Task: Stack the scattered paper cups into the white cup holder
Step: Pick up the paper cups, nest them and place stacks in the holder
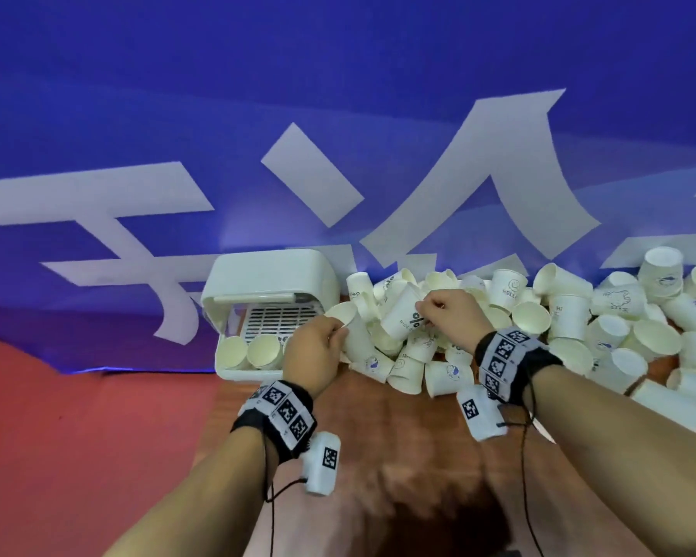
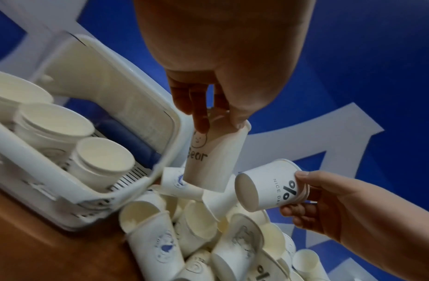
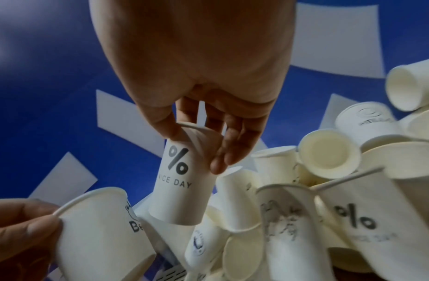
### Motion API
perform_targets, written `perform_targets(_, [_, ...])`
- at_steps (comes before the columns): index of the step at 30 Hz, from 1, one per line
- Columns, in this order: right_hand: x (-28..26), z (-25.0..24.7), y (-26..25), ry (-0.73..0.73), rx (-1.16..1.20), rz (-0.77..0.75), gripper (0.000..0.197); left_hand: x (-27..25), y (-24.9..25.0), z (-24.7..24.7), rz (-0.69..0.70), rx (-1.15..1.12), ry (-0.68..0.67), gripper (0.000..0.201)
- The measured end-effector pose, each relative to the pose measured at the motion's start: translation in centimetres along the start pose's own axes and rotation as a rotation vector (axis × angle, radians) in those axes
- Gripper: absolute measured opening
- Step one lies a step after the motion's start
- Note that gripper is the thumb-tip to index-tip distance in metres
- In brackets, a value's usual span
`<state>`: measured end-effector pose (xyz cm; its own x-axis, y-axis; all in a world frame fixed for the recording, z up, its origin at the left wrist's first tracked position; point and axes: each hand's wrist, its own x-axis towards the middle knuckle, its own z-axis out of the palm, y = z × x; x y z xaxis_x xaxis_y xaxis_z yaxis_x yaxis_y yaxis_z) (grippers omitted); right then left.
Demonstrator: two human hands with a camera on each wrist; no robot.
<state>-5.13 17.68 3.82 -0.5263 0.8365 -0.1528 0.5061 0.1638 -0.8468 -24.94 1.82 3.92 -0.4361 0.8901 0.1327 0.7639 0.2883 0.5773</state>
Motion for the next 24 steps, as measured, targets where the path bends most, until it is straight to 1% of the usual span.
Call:
perform_targets(5, [0.3,5.3,-3.6,-0.075,-0.057,-0.048,0.025,-1.9,-5.4,-3.8,-0.096,-0.012,0.026,0.017])
perform_targets(9, [0.7,9.9,-6.4,-0.164,-0.111,-0.085,0.025,-3.2,-9.6,-6.4,-0.177,-0.039,0.067,0.013])
perform_targets(13, [0.9,14.6,-9.0,-0.244,-0.171,-0.153,0.026,-4.3,-14.2,-8.4,-0.246,-0.036,0.115,0.012])
perform_targets(16, [1.5,17.8,-10.5,-0.305,-0.261,-0.225,0.025,-4.7,-17.1,-9.9,-0.282,-0.042,0.149,0.014])
perform_targets(18, [2.0,19.6,-11.3,-0.329,-0.318,-0.273,0.026,-4.7,-18.8,-10.7,-0.291,-0.037,0.176,0.015])
perform_targets(20, [2.6,21.0,-11.8,-0.336,-0.367,-0.314,0.029,-4.4,-20.4,-11.1,-0.270,-0.020,0.186,0.015])
perform_targets(22, [3.1,22.1,-12.2,-0.351,-0.431,-0.331,0.034,-3.9,-21.8,-11.2,-0.260,-0.014,0.180,0.016])
perform_targets(24, [3.6,22.9,-12.3,-0.367,-0.478,-0.339,0.034,-3.3,-22.8,-11.1,-0.247,-0.019,0.169,0.016])
